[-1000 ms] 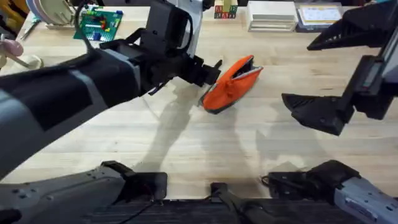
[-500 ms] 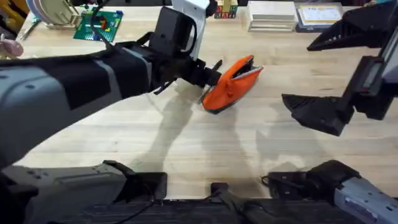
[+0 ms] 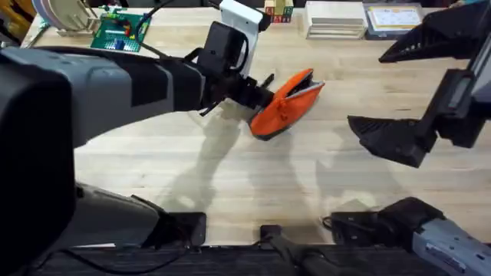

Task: Unzip the bag, pick up the pens from the table one at a time and place them inside, then zip the bag closed.

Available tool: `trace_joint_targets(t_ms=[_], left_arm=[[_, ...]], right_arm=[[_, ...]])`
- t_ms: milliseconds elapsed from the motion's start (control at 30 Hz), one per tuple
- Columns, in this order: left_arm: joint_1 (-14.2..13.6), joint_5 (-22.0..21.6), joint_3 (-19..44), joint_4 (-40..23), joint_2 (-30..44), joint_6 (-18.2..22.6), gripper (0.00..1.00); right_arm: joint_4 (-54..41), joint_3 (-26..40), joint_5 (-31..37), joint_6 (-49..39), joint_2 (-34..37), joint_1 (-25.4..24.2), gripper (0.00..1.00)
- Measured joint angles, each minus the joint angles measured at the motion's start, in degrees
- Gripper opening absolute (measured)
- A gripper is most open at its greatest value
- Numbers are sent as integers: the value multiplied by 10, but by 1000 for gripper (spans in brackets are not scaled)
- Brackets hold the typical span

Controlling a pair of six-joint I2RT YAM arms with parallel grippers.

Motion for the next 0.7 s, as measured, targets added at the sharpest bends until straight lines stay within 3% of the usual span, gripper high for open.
trace_joint_targets(t_ms=[467,567,700], left_arm=[[6,25,10,10,39,-5,991],[6,26,11,7,40,-5,929],[6,27,18,-6,42,-3,768]], right_arm=[[0,0,0,0,0,0,995],[0,0,0,0,0,0,995],[0,0,0,0,0,0,995]])
